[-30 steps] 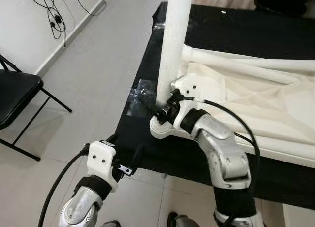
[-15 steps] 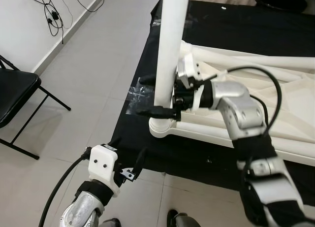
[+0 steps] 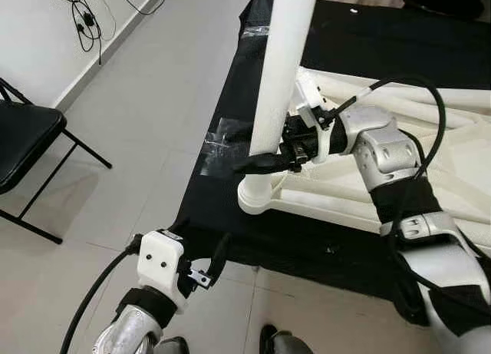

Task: Building children table

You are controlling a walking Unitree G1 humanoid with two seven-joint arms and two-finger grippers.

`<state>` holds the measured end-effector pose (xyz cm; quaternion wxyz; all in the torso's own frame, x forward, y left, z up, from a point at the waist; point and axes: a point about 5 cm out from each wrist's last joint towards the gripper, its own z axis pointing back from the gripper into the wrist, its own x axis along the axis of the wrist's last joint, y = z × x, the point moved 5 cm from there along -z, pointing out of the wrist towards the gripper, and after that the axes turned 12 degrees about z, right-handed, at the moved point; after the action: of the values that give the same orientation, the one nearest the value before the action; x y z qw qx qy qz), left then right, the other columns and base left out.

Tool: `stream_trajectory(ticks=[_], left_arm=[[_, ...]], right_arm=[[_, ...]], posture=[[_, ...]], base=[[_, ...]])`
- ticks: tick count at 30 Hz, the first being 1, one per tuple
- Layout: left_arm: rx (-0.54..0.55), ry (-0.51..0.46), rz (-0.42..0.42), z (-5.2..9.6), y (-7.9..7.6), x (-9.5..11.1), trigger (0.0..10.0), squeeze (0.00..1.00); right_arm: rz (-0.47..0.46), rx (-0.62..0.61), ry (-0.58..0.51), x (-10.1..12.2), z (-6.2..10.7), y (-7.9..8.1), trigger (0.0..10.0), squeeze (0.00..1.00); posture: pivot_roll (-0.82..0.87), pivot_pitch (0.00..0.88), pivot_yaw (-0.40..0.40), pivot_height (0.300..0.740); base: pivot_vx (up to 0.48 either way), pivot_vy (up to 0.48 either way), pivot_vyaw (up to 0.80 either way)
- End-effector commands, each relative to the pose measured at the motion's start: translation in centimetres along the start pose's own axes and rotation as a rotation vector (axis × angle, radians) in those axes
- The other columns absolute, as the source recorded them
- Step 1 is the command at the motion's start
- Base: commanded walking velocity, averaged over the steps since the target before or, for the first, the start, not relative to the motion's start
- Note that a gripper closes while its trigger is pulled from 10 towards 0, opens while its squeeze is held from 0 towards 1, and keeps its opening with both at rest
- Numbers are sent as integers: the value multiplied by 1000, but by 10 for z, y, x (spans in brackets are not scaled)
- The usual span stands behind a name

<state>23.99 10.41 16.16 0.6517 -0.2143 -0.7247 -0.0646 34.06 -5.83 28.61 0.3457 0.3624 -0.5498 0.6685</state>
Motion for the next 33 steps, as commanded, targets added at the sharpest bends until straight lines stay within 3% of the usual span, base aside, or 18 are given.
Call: stream_trajectory(ticks=[1, 4, 7, 9, 11, 12, 14, 15, 19, 20, 21, 22, 26, 27, 31, 33], left_arm=[[4, 19, 1, 2, 0, -3, 10000, 0], [4, 16, 3, 1, 0, -3, 10000, 0], [5, 13, 3, 0, 0, -3, 10000, 0], [6, 11, 2, 0, 1, -3, 10000, 0], [9, 9, 1, 0, 4, -3, 10000, 0], [10, 8, 1, -1, 5, -2, 10000, 0], [4, 7, -4, -3, 5, -2, 10000, 0], [2, 9, -6, -5, 5, -3, 10000, 0], [2, 14, -7, -8, 8, -7, 10000, 0], [1, 14, -9, -9, 8, -7, 10000, 0], [0, 13, -10, -10, 8, -7, 10000, 0], [4, 11, -11, -10, 9, -7, 10000, 0], [18, 6, -17, -9, 11, -6, 10000, 0], [22, 5, -18, -9, 11, -6, 10000, 0], [25, 3, -19, -8, 11, -6, 10000, 0], [24, 2, -19, -8, 11, -6, 10000, 0]], right_arm=[[5, 25, 16, -7, 2, 11, 0, 0], [32, -58, 59, -15, 9, 17, 0, 0], [-9, -328, 166, -32, 10, 13, 0, 0], [-46, -701, 339, -57, 14, 4, 0, 0], [-82, -1121, 605, -81, 38, 28, 0, 0], [-120, -1072, 589, -84, 22, 45, 0, 0], [-183, -999, 498, -79, -12, 61, 0, 0], [-201, -986, 461, -76, -23, 59, 0, 0], [-182, -978, 395, -68, -43, 42, 0, 0], [-170, -975, 384, -66, -45, 38, 2314, 0], [-164, -976, 379, -65, -46, 35, 2314, 0], [-149, -998, 363, -58, -47, 29, 10000, 0], [-134, -998, 296, -44, -49, 23, 10000, 0], [-145, -977, 261, -40, -50, 22, 10000, 1000], [-160, -875, 135, -24, -55, 21, 10000, 1000], [-145, -736, 37, -13, -61, 22, 10000, 1000]], posture=[[99, 279, -66, 740], [90, 276, -74, 740], [80, 275, -85, 740], [72, 273, -92, 740], [46, 269, -81, 740], [44, 269, -76, 740], [43, 273, -63, 740], [38, 250, -59, 740], [49, 228, -61, 740], [54, 217, -65, 740], [54, 217, -65, 740], [54, 217, -65, 740], [56, 217, -71, 740], [65, 213, -77, 740], [68, 213, -78, 740], [64, 216, -78, 740]], base=[[0, 0, 0], [0, 0, 0], [0, 0, 0], [0, 0, 0], [0, 0, 0], [0, 0, 0], [0, 0, 0], [0, 0, 0], [0, 0, 0], [0, 0, 0], [0, 0, 0], [0, 0, 0], [0, 0, 0], [0, 0, 0], [0, 0, 0], [0, 0, 0]])
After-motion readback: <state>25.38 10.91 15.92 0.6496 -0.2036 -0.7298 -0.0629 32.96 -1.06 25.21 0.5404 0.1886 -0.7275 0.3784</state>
